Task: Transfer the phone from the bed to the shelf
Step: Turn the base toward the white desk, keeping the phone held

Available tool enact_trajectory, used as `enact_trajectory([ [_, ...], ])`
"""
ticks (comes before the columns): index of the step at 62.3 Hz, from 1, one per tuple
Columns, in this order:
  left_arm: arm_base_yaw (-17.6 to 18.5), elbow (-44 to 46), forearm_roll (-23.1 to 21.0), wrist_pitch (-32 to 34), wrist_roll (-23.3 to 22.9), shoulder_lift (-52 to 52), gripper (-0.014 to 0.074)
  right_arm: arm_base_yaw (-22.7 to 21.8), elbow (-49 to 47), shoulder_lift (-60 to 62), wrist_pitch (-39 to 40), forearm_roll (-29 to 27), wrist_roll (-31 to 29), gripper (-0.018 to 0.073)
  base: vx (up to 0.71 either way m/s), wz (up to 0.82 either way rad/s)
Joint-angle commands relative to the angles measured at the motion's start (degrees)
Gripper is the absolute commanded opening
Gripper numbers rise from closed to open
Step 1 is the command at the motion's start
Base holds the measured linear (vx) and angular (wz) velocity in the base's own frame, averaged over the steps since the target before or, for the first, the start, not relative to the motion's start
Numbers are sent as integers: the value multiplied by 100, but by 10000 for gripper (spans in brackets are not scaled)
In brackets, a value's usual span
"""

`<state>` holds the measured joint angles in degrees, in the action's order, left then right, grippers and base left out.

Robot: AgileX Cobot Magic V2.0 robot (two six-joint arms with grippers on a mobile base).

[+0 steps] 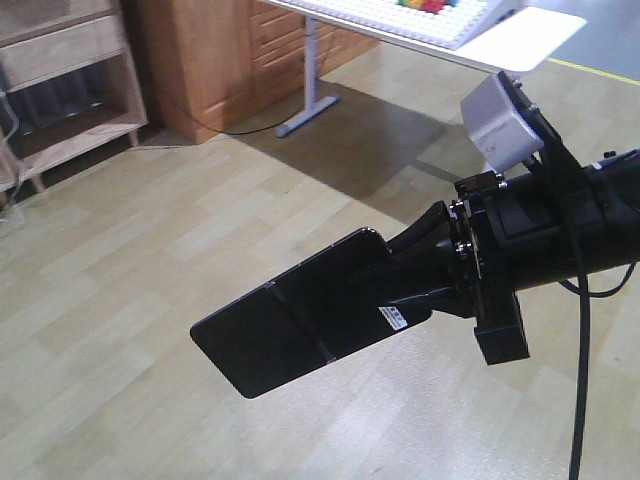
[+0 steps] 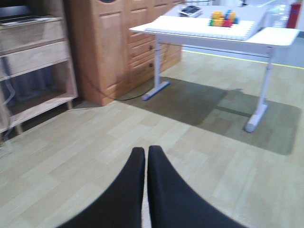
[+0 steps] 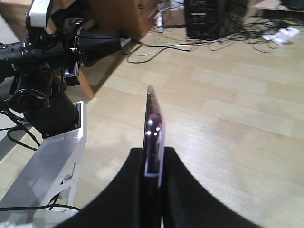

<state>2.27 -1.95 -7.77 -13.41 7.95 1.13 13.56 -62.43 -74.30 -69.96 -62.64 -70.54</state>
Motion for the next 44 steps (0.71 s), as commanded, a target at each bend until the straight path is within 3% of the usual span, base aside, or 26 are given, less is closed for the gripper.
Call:
enact_trajectory([
  [1, -4, -9, -55, 409, -22, 28, 1, -12, -148, 180, -398, -541, -35, -1, 10, -39],
  [44, -4, -9, -55, 409, -22, 28, 1, -12, -148, 180, -398, -541, -35, -1, 11, -43],
])
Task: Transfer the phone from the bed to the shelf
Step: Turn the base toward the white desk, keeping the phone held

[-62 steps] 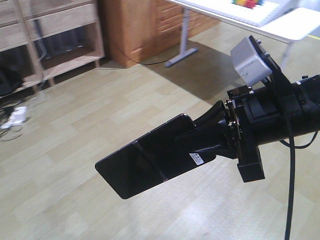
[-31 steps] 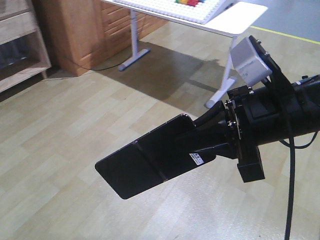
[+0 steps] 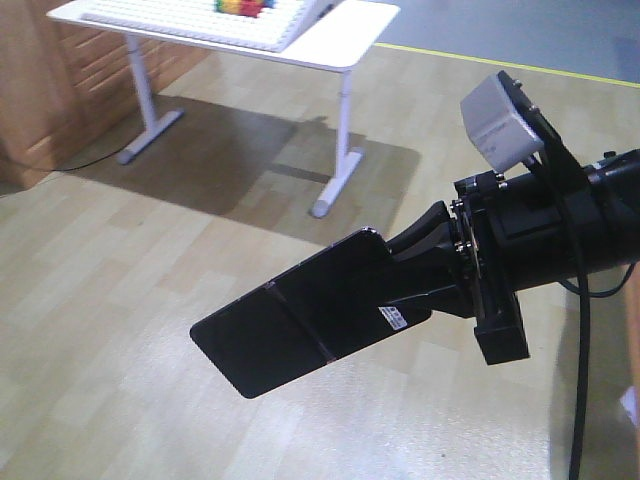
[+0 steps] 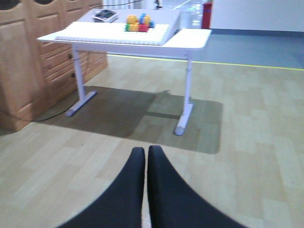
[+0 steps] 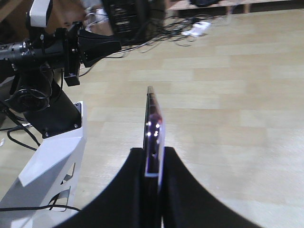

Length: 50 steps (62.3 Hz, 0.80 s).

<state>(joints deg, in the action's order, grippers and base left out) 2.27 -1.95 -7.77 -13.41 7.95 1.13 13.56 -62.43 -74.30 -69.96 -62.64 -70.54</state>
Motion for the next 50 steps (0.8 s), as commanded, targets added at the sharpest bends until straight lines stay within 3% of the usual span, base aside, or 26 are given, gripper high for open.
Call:
enact_trajectory([
  [1, -4, -9, -55, 409, -22, 28, 1, -12, -148, 180, -398, -541, -35, -1, 12, -49],
  [50, -4, -9, -55, 409, -22, 28, 1, -12, -148, 180, -392, -541, -35, -1, 12, -43],
])
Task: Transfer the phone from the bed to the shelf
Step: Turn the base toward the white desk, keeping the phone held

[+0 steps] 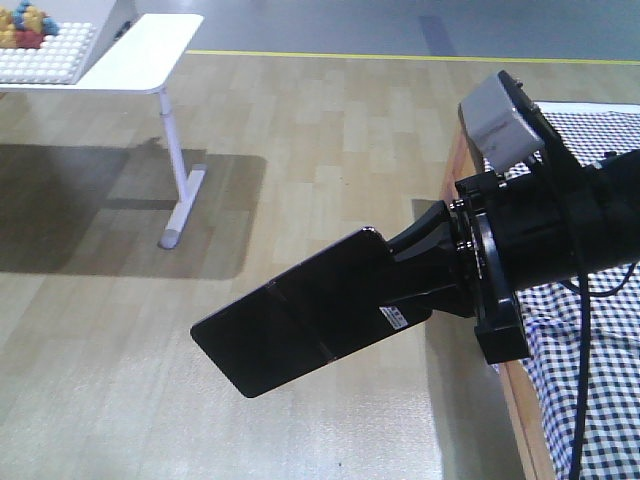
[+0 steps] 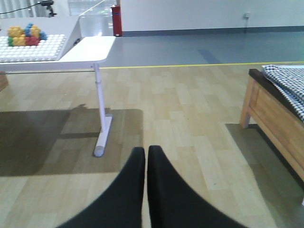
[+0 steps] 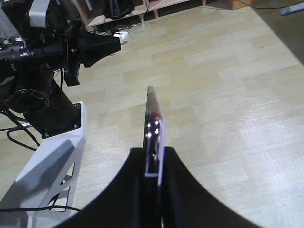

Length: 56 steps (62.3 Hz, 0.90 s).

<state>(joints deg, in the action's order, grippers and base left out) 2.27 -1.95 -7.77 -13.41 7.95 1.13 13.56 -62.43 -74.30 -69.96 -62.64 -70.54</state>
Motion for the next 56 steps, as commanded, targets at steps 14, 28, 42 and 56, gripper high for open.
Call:
enact_trajectory([
  [14, -4, -9, -55, 409, -22, 28, 1, -12, -148, 180, -397, -541, -35, -1, 9, -23],
  [28, -4, -9, -55, 409, -22, 28, 1, -12, -148, 180, -397, -541, -35, -1, 8, -14],
  [42, -4, -9, -55, 409, -22, 28, 1, -12, -148, 180, -397, -541, -35, -1, 9, -6],
  [56, -4, -9, -55, 409, -22, 28, 1, -12, -148, 180, -397, -541, -35, -1, 11, 1],
])
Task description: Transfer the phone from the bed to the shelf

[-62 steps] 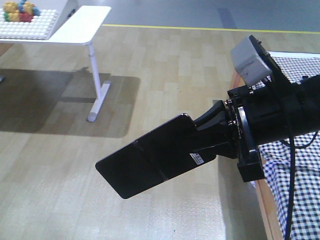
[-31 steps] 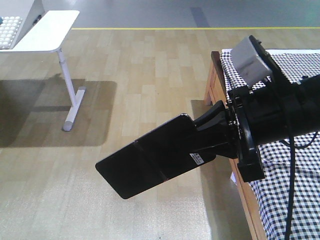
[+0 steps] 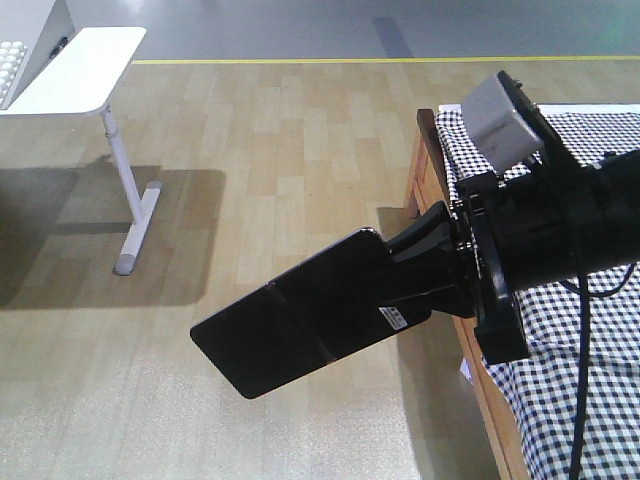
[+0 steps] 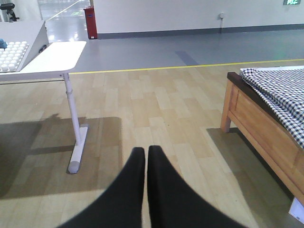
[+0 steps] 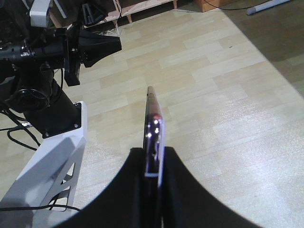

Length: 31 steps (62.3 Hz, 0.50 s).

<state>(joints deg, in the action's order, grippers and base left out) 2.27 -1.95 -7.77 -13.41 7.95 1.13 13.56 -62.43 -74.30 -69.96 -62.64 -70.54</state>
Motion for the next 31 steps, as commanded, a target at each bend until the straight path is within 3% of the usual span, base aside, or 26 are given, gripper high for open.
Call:
enact_trajectory([
  [1, -4, -9, -55, 409, -22, 28, 1, -12, -148, 180, -397, -541, -35, -1, 13, 3],
  [31, -4, -9, -55, 409, -22, 28, 1, -12, -148, 180, -397, -541, -35, -1, 15, 5],
])
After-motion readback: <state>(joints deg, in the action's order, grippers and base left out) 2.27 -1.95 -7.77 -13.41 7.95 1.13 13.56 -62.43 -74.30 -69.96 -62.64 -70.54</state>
